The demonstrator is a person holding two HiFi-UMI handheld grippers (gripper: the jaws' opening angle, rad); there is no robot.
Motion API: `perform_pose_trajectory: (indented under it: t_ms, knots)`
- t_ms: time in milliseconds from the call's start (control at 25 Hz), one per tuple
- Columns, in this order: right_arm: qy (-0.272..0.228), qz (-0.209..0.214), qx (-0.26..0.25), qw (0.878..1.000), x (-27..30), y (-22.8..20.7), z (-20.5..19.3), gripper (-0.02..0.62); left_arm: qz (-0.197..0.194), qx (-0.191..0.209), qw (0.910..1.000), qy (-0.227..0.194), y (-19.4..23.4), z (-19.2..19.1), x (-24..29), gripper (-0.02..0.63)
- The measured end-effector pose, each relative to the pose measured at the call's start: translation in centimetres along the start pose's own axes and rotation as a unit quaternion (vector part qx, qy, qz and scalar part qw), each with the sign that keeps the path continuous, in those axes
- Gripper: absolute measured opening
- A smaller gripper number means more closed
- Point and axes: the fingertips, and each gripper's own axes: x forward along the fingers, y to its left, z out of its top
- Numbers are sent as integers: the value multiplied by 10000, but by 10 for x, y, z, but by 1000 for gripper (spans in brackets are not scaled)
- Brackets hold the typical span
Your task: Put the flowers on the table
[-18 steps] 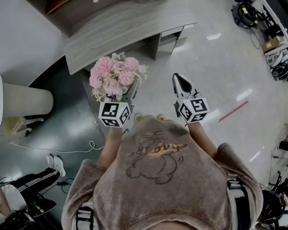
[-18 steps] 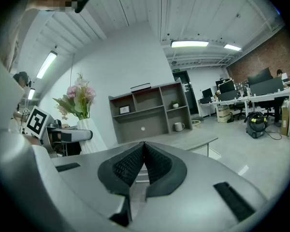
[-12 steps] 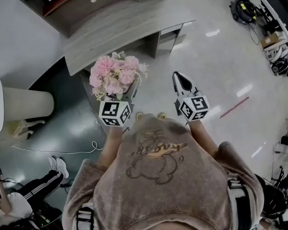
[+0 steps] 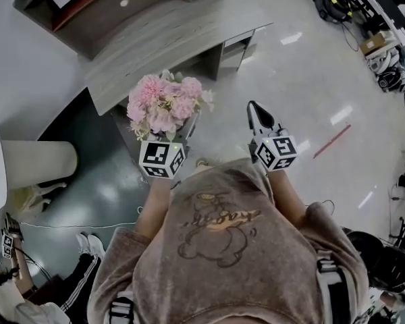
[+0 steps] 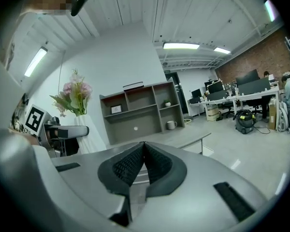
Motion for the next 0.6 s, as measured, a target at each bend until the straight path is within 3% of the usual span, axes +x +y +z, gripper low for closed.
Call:
perform_pose_trajectory:
  t_ms: [320,600]
  knots:
    - [-81,-292,114,9995,10,-3,-3,-6,-229,44,9997,20,14,-3,14,319]
    - [-77,-291,117,9995,49,-17,-2,-6,-277,22,9996,28,36,-5,46,319]
